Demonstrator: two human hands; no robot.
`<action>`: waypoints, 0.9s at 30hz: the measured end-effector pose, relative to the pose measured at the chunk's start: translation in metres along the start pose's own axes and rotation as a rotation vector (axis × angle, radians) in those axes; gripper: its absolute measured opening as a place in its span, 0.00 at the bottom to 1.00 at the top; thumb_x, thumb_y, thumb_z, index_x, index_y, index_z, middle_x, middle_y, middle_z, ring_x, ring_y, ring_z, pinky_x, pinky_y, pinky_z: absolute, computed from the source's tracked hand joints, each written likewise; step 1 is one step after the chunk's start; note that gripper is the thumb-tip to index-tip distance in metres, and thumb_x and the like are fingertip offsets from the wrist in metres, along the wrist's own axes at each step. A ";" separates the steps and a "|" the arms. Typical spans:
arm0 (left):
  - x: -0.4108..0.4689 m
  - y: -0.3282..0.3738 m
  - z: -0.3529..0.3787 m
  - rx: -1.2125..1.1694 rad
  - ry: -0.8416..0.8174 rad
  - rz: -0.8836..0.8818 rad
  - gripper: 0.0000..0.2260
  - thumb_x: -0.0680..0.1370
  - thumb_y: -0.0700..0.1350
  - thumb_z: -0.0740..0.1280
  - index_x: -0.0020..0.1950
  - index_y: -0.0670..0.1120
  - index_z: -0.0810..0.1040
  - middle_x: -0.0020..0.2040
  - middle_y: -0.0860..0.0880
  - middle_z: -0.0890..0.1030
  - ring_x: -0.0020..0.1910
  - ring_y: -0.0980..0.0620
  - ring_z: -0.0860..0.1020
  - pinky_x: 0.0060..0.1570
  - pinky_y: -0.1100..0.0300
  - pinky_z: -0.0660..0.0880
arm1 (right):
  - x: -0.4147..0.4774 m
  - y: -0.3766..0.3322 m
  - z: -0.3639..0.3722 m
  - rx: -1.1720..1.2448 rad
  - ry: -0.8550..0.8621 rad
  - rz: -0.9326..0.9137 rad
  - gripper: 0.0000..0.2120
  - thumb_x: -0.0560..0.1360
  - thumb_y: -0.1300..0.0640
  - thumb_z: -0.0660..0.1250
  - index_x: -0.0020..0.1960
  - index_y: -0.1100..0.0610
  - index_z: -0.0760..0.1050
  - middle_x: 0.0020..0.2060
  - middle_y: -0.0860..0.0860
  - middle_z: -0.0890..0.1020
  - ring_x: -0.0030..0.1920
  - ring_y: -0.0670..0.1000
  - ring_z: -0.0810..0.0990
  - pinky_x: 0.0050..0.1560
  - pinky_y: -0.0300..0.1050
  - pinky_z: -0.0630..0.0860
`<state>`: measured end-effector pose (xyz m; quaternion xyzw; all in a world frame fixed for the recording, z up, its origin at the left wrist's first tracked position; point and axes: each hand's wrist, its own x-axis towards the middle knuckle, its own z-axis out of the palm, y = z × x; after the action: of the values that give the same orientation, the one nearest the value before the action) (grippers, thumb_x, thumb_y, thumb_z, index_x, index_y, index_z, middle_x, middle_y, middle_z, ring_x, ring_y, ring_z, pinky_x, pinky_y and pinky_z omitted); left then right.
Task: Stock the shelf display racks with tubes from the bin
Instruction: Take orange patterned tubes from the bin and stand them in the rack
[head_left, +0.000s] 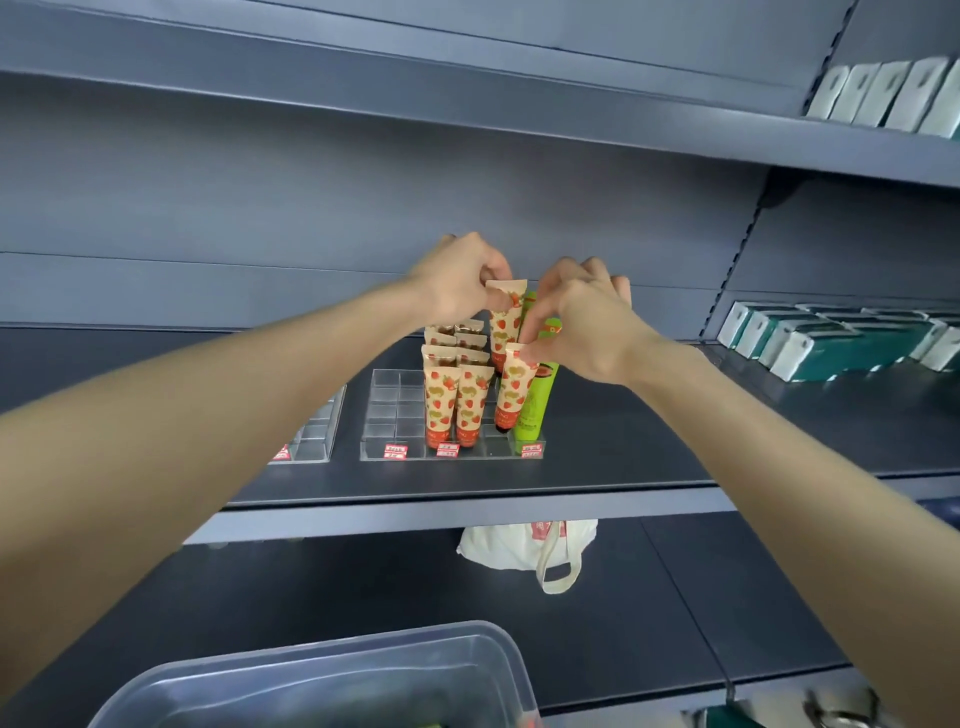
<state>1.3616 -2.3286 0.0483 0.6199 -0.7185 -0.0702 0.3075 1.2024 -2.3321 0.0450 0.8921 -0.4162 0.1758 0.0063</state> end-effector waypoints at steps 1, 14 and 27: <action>0.002 -0.001 0.003 0.012 -0.004 -0.005 0.07 0.73 0.43 0.71 0.50 0.43 0.81 0.42 0.50 0.79 0.43 0.52 0.75 0.50 0.59 0.72 | 0.001 0.000 0.002 -0.010 0.004 -0.004 0.02 0.69 0.54 0.74 0.42 0.49 0.83 0.57 0.50 0.71 0.61 0.54 0.62 0.54 0.46 0.52; 0.014 -0.026 0.033 0.080 -0.133 -0.061 0.09 0.76 0.43 0.67 0.54 0.45 0.82 0.53 0.47 0.83 0.56 0.48 0.77 0.63 0.51 0.71 | 0.007 0.004 0.027 -0.089 0.024 -0.001 0.01 0.71 0.51 0.72 0.43 0.46 0.83 0.65 0.48 0.66 0.65 0.54 0.58 0.61 0.51 0.52; 0.019 -0.043 0.044 0.099 -0.138 -0.054 0.08 0.72 0.47 0.71 0.50 0.49 0.83 0.49 0.51 0.83 0.53 0.50 0.77 0.64 0.47 0.67 | 0.015 0.009 0.039 -0.076 -0.060 0.017 0.03 0.70 0.52 0.73 0.43 0.46 0.83 0.70 0.48 0.64 0.68 0.55 0.55 0.65 0.53 0.49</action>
<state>1.3738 -2.3679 -0.0012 0.6473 -0.7235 -0.0856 0.2242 1.2167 -2.3552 0.0118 0.8925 -0.4301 0.1331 0.0262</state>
